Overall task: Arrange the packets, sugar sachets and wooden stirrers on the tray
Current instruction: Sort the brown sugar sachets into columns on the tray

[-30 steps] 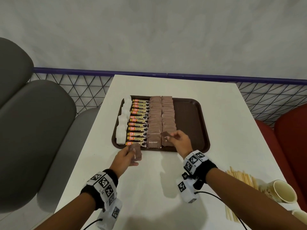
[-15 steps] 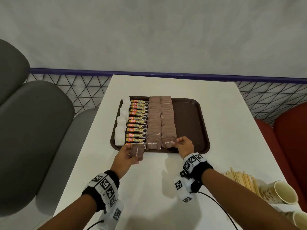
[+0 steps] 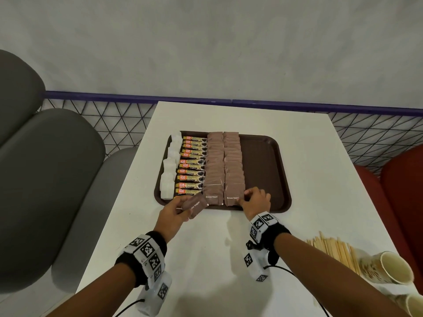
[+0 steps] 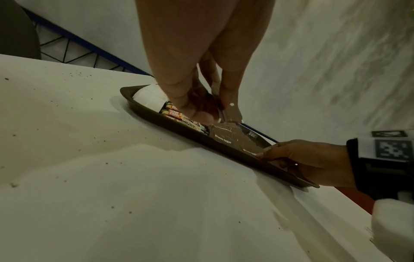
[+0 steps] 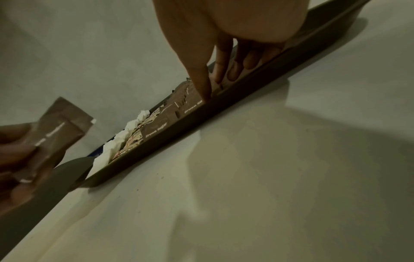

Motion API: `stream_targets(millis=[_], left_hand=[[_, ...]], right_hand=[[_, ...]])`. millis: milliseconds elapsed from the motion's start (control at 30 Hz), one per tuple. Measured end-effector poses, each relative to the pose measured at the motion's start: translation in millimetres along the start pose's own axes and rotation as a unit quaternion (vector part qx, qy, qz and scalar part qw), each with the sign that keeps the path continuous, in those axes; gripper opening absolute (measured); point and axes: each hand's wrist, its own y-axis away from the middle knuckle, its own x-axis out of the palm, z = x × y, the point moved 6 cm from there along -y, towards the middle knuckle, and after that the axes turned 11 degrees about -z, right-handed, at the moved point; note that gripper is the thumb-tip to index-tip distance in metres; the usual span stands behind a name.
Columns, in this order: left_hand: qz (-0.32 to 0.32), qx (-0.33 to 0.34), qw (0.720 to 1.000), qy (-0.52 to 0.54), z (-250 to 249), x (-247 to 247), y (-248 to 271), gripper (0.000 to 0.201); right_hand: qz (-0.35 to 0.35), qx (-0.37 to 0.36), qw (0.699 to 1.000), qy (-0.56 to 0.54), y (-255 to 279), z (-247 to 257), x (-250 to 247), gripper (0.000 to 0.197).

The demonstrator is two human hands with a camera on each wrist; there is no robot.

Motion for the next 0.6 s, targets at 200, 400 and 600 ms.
stream_targets(millis=[200, 400, 600], left_hand=[[-0.019, 0.033, 0.999, -0.01, -9.4, 0.5, 1.2, 0.024], [-0.015, 0.055, 0.998, -0.004, -13.5, 5.9, 2.0, 0.024], [0.007, 0.052, 0.999, 0.004, -13.7, 13.8, 2.0, 0.023]], right_hand=[[-0.012, -0.075, 0.989, -0.127, 12.6, 18.2, -8.2, 0.029], [0.214, -0.158, 0.909, -0.322, 46.9, 57.2, 8.5, 0.028], [0.209, -0.136, 0.907, -0.339, 50.1, 62.6, 14.4, 0.026]])
